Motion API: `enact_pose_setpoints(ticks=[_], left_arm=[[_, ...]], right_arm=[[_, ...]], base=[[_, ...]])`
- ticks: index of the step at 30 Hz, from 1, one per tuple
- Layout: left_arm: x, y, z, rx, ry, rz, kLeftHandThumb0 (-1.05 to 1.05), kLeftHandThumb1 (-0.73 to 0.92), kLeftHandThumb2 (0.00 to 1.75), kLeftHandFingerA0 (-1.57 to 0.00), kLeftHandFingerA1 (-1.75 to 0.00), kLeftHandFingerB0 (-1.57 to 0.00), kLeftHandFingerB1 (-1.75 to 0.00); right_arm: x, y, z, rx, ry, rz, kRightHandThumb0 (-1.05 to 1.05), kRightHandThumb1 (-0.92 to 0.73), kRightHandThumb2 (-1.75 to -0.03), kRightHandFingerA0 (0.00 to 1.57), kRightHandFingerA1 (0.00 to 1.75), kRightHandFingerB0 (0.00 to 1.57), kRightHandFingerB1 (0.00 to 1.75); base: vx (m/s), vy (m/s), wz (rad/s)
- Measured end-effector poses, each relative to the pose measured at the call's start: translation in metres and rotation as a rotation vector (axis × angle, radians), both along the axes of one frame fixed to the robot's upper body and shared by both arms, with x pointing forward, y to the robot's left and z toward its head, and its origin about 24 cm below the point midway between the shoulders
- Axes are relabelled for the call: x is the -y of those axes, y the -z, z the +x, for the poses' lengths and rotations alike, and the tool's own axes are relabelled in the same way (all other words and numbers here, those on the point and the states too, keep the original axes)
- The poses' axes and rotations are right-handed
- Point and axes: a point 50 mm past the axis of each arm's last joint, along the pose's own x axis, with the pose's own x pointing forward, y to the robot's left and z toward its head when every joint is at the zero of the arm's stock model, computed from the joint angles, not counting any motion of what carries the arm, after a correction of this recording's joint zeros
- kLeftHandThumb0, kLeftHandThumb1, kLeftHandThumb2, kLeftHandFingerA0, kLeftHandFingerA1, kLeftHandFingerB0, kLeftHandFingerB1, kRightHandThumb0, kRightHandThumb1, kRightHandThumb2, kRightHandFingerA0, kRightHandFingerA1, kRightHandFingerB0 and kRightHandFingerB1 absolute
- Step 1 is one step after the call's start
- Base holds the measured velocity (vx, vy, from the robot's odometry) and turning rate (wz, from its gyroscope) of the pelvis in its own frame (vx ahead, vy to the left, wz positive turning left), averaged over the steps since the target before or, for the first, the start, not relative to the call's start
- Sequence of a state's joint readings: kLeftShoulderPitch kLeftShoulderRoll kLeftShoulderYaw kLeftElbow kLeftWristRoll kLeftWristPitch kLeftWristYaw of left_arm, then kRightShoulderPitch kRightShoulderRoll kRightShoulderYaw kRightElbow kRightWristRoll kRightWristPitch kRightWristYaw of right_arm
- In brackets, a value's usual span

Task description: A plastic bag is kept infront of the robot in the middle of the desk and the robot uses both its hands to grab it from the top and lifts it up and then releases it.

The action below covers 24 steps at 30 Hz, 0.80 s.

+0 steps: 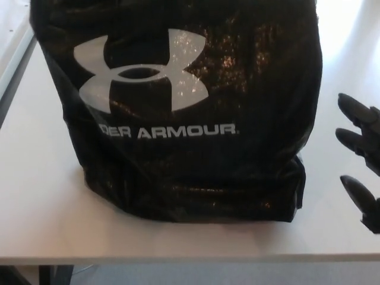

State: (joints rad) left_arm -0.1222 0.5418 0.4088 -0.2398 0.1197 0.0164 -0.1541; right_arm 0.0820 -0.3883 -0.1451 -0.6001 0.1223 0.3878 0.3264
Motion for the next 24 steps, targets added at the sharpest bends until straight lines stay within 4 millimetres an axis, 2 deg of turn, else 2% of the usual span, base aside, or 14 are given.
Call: enact_pose_setpoints(ticks=[1, 2, 3, 4, 7, 8, 9, 12, 15, 16, 18, 21, 22, 24], left_arm=[[-0.002, -0.001, -0.002, 0.017, -0.009, 0.002, -1.05, 0.73, 1.07, 0.00, -0.03, 0.00, -0.13], [-0.004, -0.002, -0.005, 0.027, -0.015, 0.004, -1.04, 0.75, 1.07, 0.00, 0.00, 0.00, -0.10], [-0.005, -0.001, -0.009, 0.035, -0.020, 0.006, -1.05, 0.77, 1.08, 0.00, 0.00, 0.00, -0.09], [-0.005, 0.001, -0.013, 0.039, -0.021, 0.006, -0.96, 0.72, 1.07, 0.00, -0.04, 0.00, -0.17], [-0.004, 0.013, -0.027, 0.029, -0.021, -0.007, -0.90, 0.69, 1.06, 0.00, -0.10, 0.00, -0.20], [-0.004, 0.016, -0.030, 0.025, -0.021, -0.011, -0.88, 0.63, 0.90, 0.00, -0.05, 0.00, -0.18], [-0.003, 0.021, -0.035, 0.015, -0.021, -0.022, -0.91, 0.68, 1.05, 0.00, -0.08, 0.00, -0.22], [0.000, 0.034, -0.046, -0.010, -0.020, -0.050, -0.87, 0.66, 1.03, 0.00, -0.09, -0.01, -0.25], [0.002, 0.053, -0.062, -0.059, -0.023, -0.100, -0.88, 0.69, 1.03, 0.00, -0.07, 0.00, -0.17], [0.003, 0.062, -0.069, -0.085, -0.027, -0.122, -0.88, 0.70, 1.04, 0.00, -0.06, 0.00, -0.15], [0.003, 0.074, -0.079, -0.128, -0.035, -0.156, -0.90, 0.70, 1.04, 0.00, -0.06, 0.00, -0.18], [0.005, 0.101, -0.104, -0.235, -0.055, -0.233, -0.91, 0.74, 1.07, -0.03, -0.08, -0.04, -0.14], [0.006, 0.105, -0.108, -0.254, -0.058, -0.245, -0.84, 0.71, 1.06, -0.01, -0.14, -0.02, -0.18], [0.007, 0.120, -0.125, -0.321, -0.074, -0.288, -0.89, 0.74, 1.04, -0.06, -0.10, -0.07, -0.16]], right_arm=[[0.002, 0.003, -0.005, -0.004, 0.009, 0.007, -0.89, -0.55, -0.99, 0.00, 0.33, 0.00, 0.09], [0.003, 0.005, -0.009, -0.006, 0.016, 0.016, -0.90, -0.54, -0.92, 0.08, 0.34, 0.00, 0.03], [0.004, 0.007, -0.014, -0.007, 0.023, 0.025, -0.89, -0.54, -0.99, 0.01, 0.33, 0.00, 0.08], [0.006, 0.010, -0.018, -0.011, 0.032, 0.034, -0.89, -0.56, -1.00, 0.01, 0.38, 0.00, 0.09], [0.010, 0.021, -0.032, -0.032, 0.061, 0.049, -0.88, -0.57, -1.00, 0.01, 0.41, 0.00, 0.10], [0.011, 0.023, -0.035, -0.040, 0.065, 0.050, -0.87, -0.57, -0.99, 0.01, 0.43, 0.00, 0.11], [0.012, 0.028, -0.040, -0.053, 0.074, 0.054, -0.88, -0.58, -0.99, 0.01, 0.37, 0.00, 0.08], [0.013, 0.036, -0.051, -0.077, 0.090, 0.064, -0.88, -0.59, -0.98, 0.01, 0.27, 0.00, 0.08], [0.016, 0.046, -0.064, -0.108, 0.114, 0.077, -0.87, -0.61, -0.98, 0.01, 0.20, 0.00, 0.08], [0.017, 0.050, -0.070, -0.120, 0.124, 0.084, -0.86, -0.61, -0.98, 0.00, 0.22, 0.00, 0.08], [0.018, 0.055, -0.077, -0.138, 0.137, 0.093, -0.84, -0.61, -0.97, 0.00, 0.21, 0.00, 0.09], [0.020, 0.065, -0.093, -0.177, 0.168, 0.112, -0.71, -0.53, -0.89, 0.01, 0.27, 0.00, 0.20], [0.021, 0.066, -0.095, -0.182, 0.172, 0.113, -0.68, -0.53, -0.89, 0.00, 0.29, 0.01, 0.25], [0.023, 0.072, -0.105, -0.209, 0.192, 0.118, -0.69, -0.53, -0.89, 0.00, 0.29, 0.04, 0.26]], base=[[0.00, 0.000, 0.00], [0.00, 0.000, 0.00], [0.00, 0.000, 0.00], [0.00, 0.000, 0.00], [0.00, 0.000, 0.00], [0.00, 0.000, 0.00], [0.00, 0.000, 0.00], [0.00, 0.000, 0.00], [0.00, 0.000, 0.00], [0.00, 0.000, 0.00], [0.00, 0.000, 0.00], [0.00, 0.000, 0.00], [0.00, 0.000, 0.00], [0.00, 0.000, 0.00]])
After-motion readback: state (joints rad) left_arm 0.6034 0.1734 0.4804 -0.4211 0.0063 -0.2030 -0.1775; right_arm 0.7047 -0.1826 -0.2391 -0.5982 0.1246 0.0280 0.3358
